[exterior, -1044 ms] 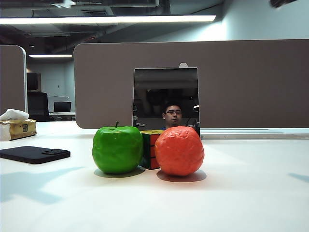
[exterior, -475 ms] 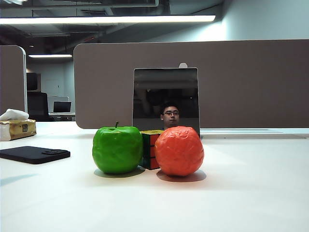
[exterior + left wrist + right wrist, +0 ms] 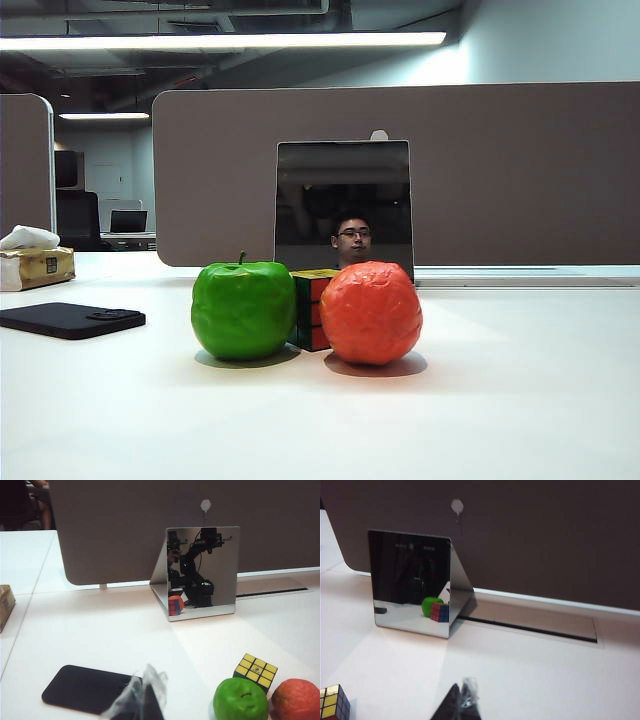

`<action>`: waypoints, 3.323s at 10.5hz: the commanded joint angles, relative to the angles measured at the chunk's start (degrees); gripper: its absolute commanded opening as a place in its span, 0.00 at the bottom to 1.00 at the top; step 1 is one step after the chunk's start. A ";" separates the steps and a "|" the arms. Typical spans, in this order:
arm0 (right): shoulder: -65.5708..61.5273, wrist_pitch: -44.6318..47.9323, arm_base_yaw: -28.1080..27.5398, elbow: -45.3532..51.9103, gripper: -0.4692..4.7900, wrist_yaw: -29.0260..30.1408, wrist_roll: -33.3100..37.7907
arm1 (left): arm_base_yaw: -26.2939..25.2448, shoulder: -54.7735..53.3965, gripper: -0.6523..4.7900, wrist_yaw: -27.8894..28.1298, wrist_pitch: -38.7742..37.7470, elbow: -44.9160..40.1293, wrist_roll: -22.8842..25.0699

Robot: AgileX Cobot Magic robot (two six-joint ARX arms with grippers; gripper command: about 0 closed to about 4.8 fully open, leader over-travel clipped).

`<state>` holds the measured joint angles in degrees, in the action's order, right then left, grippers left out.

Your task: Move all the fruits on the tabletop near the face of the Rubik's cube that has the color most similar to each fruit.

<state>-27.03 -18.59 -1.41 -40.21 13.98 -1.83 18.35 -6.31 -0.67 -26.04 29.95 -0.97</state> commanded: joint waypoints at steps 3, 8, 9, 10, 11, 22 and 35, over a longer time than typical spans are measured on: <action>16.52 10.08 0.04 19.41 0.09 -6.69 6.60 | 0.00 0.44 0.11 0.68 -3.61 0.09 -3.67; 25.07 12.00 0.04 25.35 0.09 -6.47 6.58 | 0.00 0.50 0.11 0.85 -6.99 -0.26 -3.98; 25.64 12.07 0.04 25.83 0.09 -6.49 6.58 | 0.00 0.50 0.11 0.85 -7.13 -0.31 -3.98; 26.67 12.52 0.04 27.76 0.09 -6.62 6.56 | 0.00 0.50 0.11 0.90 -7.15 -0.33 -3.96; 26.64 12.61 0.04 28.26 0.09 -6.64 6.56 | 0.00 0.50 0.11 0.90 -7.15 -0.33 -3.96; 26.64 23.10 0.07 39.69 0.09 -11.28 9.35 | -0.79 0.52 0.11 3.67 35.91 -29.35 2.60; 26.64 22.91 0.02 39.69 0.09 -10.14 9.35 | -21.20 6.10 0.11 -8.59 31.34 -28.83 0.07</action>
<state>-0.38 3.53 -1.39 -0.36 3.70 7.31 -2.15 -0.16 -8.34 4.89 0.97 -0.05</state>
